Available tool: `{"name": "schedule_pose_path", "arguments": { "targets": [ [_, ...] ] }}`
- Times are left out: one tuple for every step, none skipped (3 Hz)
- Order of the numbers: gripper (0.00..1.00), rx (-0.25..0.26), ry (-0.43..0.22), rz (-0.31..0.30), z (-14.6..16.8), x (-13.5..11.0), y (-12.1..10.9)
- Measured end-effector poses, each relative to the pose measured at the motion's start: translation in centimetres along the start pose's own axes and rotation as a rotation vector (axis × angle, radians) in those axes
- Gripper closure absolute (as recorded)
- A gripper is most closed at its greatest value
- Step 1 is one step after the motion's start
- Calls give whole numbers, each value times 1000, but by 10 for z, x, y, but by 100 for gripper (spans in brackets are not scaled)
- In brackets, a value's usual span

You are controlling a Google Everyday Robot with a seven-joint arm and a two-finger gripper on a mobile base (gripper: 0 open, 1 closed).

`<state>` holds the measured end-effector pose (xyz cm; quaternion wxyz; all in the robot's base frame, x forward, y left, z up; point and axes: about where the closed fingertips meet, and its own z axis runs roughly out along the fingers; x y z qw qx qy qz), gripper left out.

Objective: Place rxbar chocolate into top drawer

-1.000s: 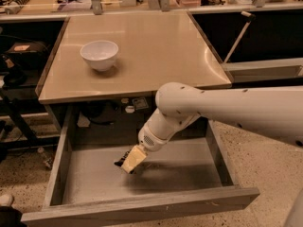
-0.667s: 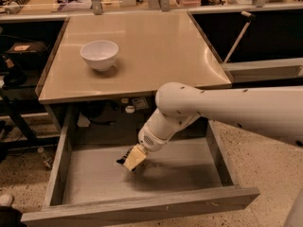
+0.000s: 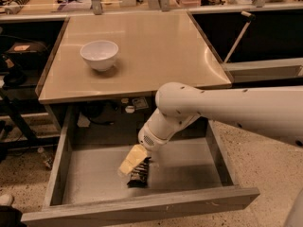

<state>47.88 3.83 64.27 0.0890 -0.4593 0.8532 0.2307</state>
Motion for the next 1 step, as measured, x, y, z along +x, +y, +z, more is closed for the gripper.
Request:
{"name": "schedule_pose_path", "arguments": {
  "targets": [
    [0, 0, 0, 0, 0, 0, 0]
  ]
}}
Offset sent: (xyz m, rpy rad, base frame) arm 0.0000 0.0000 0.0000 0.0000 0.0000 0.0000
